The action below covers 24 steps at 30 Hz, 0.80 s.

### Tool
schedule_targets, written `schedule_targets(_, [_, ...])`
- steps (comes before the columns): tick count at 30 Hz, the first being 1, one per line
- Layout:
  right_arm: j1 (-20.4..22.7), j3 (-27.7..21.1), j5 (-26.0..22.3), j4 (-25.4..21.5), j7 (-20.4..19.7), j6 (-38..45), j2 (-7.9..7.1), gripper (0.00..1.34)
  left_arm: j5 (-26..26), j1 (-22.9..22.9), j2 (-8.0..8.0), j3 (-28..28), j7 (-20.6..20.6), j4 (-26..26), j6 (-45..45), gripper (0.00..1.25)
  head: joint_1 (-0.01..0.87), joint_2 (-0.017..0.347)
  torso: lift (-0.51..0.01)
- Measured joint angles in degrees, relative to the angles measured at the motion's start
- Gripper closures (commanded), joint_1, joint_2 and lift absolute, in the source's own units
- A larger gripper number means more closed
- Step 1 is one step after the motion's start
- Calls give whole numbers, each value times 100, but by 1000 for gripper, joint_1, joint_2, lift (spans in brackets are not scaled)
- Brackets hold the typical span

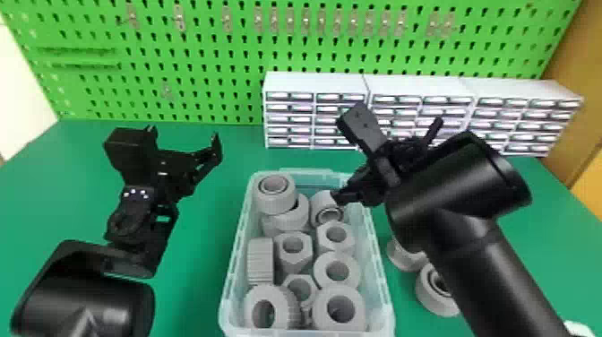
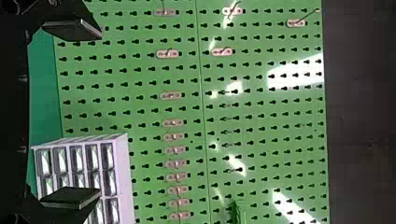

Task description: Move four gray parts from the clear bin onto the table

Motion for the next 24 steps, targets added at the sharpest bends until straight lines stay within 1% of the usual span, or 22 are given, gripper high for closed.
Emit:
schedule_targets(11, [-181,470,-406,-13,9,589,24,533,-9,-7,0,7,0,5,3,108,678,34,-50])
schedule_targets(15, [-214,662,-471,-13,9,763,21,533,-9,-9,0,7,2,5,2,108,678,34,-50])
schedule_targets(24, [-191,733,-487,-7,9,884,14,533,-9,-11,0,3,1,4,2,108,678,34,-50])
